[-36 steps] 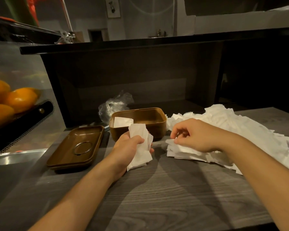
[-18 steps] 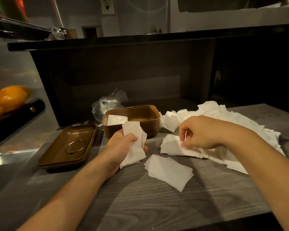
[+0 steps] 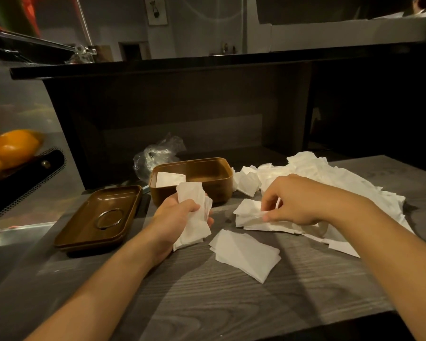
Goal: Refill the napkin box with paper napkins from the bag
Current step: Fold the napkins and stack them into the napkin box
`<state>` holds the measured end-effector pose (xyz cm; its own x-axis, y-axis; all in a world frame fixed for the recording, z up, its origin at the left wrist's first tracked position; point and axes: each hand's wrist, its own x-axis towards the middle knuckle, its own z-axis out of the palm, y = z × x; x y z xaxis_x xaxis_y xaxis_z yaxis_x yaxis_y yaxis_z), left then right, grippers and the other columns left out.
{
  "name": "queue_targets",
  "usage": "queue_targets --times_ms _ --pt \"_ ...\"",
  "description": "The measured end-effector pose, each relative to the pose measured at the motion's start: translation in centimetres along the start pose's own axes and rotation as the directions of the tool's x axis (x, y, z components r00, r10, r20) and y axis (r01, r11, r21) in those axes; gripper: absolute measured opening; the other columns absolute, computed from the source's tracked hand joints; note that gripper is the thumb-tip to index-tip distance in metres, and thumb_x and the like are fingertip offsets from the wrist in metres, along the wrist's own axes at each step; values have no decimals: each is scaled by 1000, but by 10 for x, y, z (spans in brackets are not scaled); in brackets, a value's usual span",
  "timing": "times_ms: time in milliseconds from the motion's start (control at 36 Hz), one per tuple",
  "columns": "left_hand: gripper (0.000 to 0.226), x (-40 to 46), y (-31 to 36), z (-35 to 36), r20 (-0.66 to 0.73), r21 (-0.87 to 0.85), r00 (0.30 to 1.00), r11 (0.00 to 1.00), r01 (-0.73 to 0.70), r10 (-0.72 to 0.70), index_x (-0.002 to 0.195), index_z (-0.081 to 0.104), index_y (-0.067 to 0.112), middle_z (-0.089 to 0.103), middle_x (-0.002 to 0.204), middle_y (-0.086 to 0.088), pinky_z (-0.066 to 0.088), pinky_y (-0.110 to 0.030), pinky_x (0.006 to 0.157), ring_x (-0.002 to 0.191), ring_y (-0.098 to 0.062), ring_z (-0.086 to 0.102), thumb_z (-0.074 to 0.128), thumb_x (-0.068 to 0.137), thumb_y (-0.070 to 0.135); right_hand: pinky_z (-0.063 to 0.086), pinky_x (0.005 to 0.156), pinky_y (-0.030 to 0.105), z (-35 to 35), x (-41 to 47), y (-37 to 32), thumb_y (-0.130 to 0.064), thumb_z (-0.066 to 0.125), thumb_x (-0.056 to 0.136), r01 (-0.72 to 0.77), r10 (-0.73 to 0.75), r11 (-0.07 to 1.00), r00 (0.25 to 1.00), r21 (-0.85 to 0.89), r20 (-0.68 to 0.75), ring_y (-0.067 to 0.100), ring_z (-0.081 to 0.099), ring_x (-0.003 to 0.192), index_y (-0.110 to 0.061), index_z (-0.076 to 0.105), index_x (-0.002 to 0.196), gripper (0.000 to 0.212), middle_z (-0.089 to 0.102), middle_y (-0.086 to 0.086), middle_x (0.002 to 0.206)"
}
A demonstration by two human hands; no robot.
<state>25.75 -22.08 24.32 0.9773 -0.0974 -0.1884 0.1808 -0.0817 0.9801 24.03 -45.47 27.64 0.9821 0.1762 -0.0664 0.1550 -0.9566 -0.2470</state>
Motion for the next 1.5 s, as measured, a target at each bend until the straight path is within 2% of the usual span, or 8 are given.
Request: queue_targets --times_ms 278,444,611,750,833,1028,1222,1500 --pt "48 -3 1 1 5 10 1000 1000 -3 3 146 36 23 59 130 -12 60 -43 85 99 -29 71 52 102 15 58 85 30 1 2 1 -29 62 98 15 -18 999 995 -34 -95 7 66 90 -30 77 100 15 73 -12 98" --pt "45 -3 2 -1 8 4 1000 1000 0 0 144 38 24 61 126 -12 59 -43 83 98 -29 71 52 102 18 49 73 27 0 5 -1 -26 51 102 135 -65 971 944 200 -322 12 60 84 -28 65 84 23 65 -7 89" --pt "46 -2 0 0 -76 79 997 997 -20 26 143 39 22 50 130 -5 48 -43 92 100 -23 56 55 100 25 57 74 21 -1 9 -12 -31 50 105 145 -16 687 983 712 -184 12 65 96 -26 69 98 21 68 -11 99" --pt "44 -7 6 -5 107 -290 989 955 -65 100 117 64 26 70 105 -10 56 -47 86 92 -27 67 52 87 56 58 67 19 1 20 -24 -25 58 101 107 -10 496 993 862 -118 9 72 88 -25 74 104 16 73 -10 91" --pt "60 -8 9 -6 134 -362 978 926 -101 159 126 63 30 75 109 -6 59 -47 84 98 -26 72 52 77 63 61 67 26 7 34 -38 -25 63 99 41 49 489 996 871 -75 13 72 91 -24 73 107 13 72 -3 102" --pt "57 5 0 -3 -181 -161 975 974 -158 129 124 51 29 61 123 1 50 -55 101 118 -24 57 82 79 14 60 81 31 14 56 -58 -33 55 103 59 69 473 992 879 -104 17 70 94 -22 69 103 19 72 -1 100" --pt "57 10 -6 -2 -64 -88 987 985 -150 144 125 50 27 61 115 3 52 -31 73 101 -14 60 82 78 20 57 75 21 37 56 -50 -25 76 89 354 -7 613 897 706 -443 10 65 96 -33 67 97 14 66 -16 99" --pt "34 3 1 -4 -51 -148 997 987 -69 62 129 59 27 70 118 -1 54 -52 96 110 -25 66 63 96 35 59 71 19 41 53 -37 -24 75 89 357 48 646 863 675 -503 9 67 93 -36 72 92 12 70 -17 96"
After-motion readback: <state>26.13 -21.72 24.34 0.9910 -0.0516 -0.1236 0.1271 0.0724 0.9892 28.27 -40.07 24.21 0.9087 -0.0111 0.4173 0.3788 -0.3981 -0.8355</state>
